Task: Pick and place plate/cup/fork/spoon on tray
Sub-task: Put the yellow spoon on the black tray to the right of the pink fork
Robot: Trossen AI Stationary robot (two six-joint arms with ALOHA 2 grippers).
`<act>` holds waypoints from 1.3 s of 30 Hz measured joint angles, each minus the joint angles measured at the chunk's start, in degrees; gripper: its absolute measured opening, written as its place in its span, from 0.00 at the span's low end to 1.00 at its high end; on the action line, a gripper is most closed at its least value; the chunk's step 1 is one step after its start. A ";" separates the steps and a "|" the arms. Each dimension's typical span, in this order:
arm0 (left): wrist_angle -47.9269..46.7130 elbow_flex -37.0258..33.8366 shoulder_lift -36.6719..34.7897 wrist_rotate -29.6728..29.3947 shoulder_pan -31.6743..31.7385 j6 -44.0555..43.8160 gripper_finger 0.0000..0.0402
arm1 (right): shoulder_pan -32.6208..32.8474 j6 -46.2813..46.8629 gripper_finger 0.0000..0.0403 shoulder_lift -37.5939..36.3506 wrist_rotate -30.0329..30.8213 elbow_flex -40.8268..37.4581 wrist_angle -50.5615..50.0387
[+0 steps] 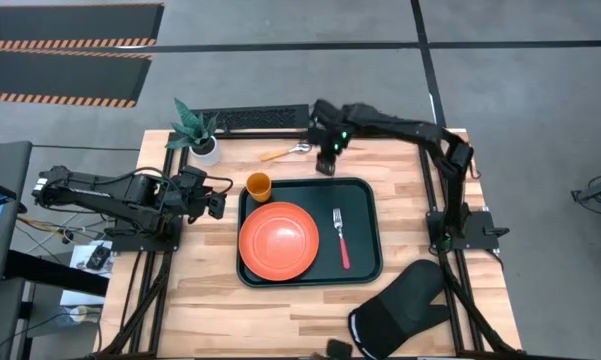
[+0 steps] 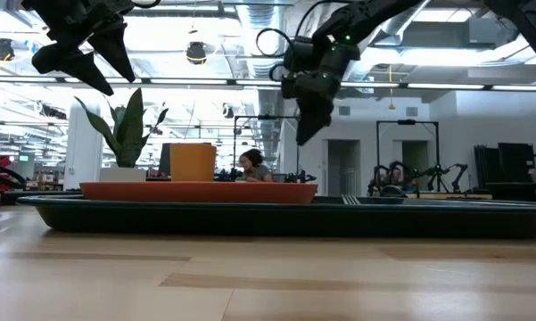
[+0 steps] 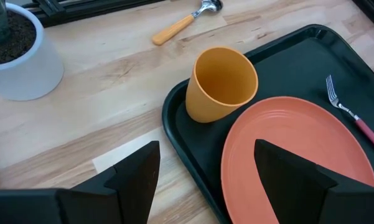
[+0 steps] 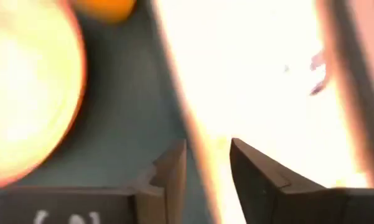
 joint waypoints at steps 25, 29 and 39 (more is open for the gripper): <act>26.00 19.62 27.07 24.28 32.68 43.68 0.49 | -3.69 -2.05 0.59 -17.45 -1.54 0.22 -10.88; 23.39 30.74 40.40 37.22 38.38 52.39 0.53 | -3.34 -0.06 0.59 -21.86 -1.52 0.20 -15.87; 9.85 54.12 68.84 42.03 43.91 74.61 0.69 | -1.76 4.34 0.59 -29.98 -1.49 0.20 -20.68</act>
